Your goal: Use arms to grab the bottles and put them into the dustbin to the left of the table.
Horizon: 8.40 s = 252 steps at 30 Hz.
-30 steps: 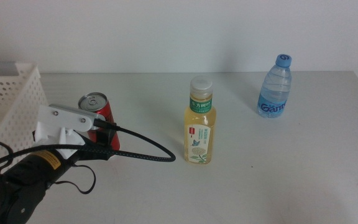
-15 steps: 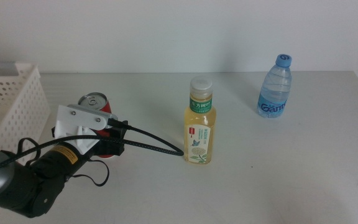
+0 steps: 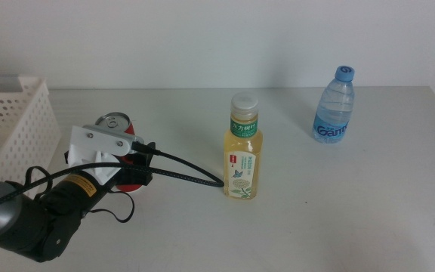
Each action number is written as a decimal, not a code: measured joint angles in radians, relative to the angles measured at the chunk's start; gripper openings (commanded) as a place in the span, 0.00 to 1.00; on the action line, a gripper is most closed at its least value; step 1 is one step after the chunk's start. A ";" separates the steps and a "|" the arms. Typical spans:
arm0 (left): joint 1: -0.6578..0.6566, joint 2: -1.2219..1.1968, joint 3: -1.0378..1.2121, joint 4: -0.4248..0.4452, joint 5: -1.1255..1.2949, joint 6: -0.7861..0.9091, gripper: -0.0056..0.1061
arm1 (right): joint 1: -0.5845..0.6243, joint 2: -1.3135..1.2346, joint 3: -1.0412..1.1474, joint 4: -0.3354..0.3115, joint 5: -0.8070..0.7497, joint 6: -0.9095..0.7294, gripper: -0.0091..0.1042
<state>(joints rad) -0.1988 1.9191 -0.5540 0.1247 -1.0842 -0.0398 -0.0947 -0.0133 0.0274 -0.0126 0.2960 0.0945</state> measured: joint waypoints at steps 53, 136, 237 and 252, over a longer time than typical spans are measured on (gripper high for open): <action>0.000 -0.466 -0.829 -0.005 2.016 -0.029 0.05 | 0.000 0.000 0.000 0.000 0.000 0.000 0.90; 0.477 0.054 -1.203 -0.082 2.303 0.163 0.89 | 0.000 0.000 0.001 0.000 0.000 0.000 0.90; -0.446 -0.404 0.089 -0.074 0.416 -0.129 0.89 | 0.000 0.000 0.001 0.000 0.000 0.000 0.90; -0.619 -0.181 -0.057 -0.444 0.267 0.047 0.89 | 0.000 0.000 0.001 0.000 0.000 0.000 0.90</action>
<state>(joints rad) -0.8174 1.7382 -0.6108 -0.3193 -0.8177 0.0070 -0.0947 -0.0133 0.0284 -0.0126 0.2960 0.0945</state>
